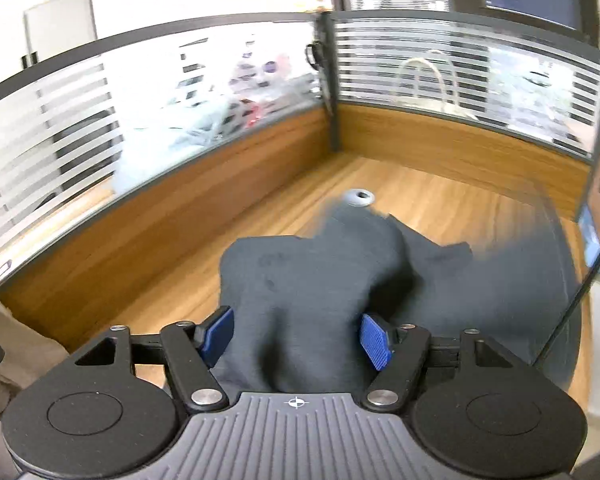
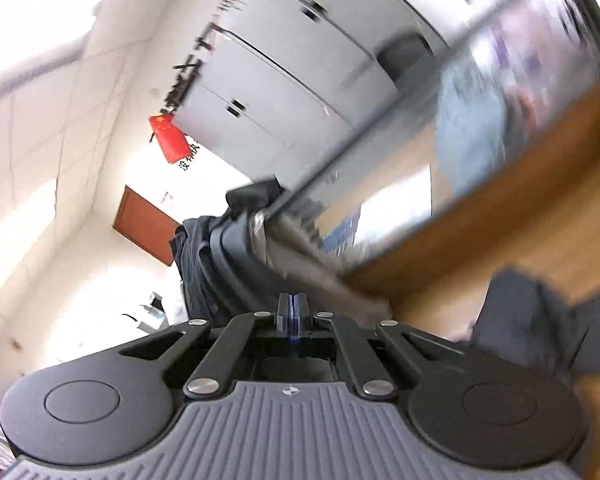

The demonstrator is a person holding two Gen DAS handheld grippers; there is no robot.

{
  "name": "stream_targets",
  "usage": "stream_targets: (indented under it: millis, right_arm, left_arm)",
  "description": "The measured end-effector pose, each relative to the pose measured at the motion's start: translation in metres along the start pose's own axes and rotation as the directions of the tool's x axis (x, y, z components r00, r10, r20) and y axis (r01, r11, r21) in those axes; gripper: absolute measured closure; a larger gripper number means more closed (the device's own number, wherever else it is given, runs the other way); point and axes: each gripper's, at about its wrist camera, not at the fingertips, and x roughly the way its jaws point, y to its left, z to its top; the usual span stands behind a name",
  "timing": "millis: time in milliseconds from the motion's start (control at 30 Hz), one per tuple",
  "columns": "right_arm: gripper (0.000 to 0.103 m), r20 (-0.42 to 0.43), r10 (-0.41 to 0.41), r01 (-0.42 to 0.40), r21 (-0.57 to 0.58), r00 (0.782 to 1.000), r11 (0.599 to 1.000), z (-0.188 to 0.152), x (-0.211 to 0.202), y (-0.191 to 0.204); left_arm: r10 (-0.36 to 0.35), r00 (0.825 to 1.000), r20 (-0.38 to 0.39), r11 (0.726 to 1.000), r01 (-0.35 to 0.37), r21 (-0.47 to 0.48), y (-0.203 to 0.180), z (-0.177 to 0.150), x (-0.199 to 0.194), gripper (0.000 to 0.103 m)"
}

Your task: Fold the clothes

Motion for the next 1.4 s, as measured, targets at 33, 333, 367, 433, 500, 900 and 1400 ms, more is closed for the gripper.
stream_targets:
  millis: [33,333,367,433,500,900,1400]
  right_arm:
    - [0.103,0.002,-0.029,0.029,-0.036,1.0,0.999,0.004,-0.002,0.004]
    - [0.103,-0.116,-0.315,0.305,-0.101,0.942,0.947,-0.028,0.009,-0.035]
    - [0.103,-0.134,-0.338,0.326,-0.103,0.931,0.94,-0.035,0.012,-0.041]
    - [0.102,-0.163,-0.371,0.359,-0.1,0.914,0.928,-0.055,0.018,-0.058]
    - [0.098,-0.196,-0.397,0.387,-0.09,0.897,0.918,-0.072,0.026,-0.073]
    - [0.035,-0.345,-0.527,0.484,-0.209,0.777,0.85,-0.164,0.084,-0.138]
    - [0.083,-0.488,-0.486,0.385,-0.298,0.725,0.874,-0.209,0.146,-0.165]
  left_arm:
    - [0.006,1.0,-0.006,1.0,-0.006,0.005,0.0,0.001,0.003,0.046]
    - [-0.006,0.999,-0.044,1.0,0.006,0.005,0.003,-0.003,0.01,0.054]
    - [-0.011,0.999,-0.048,1.0,0.01,-0.005,0.004,-0.004,0.009,0.054]
    - [-0.023,0.998,-0.055,0.999,0.021,-0.027,0.007,-0.003,0.011,0.054]
    - [-0.037,0.998,-0.058,0.998,0.034,-0.049,0.01,-0.002,0.011,0.054]
    - [-0.102,0.988,-0.114,0.995,0.099,-0.027,0.012,-0.001,0.02,0.046]
    - [-0.173,0.969,-0.174,0.984,0.161,-0.081,0.014,0.003,0.062,0.032]
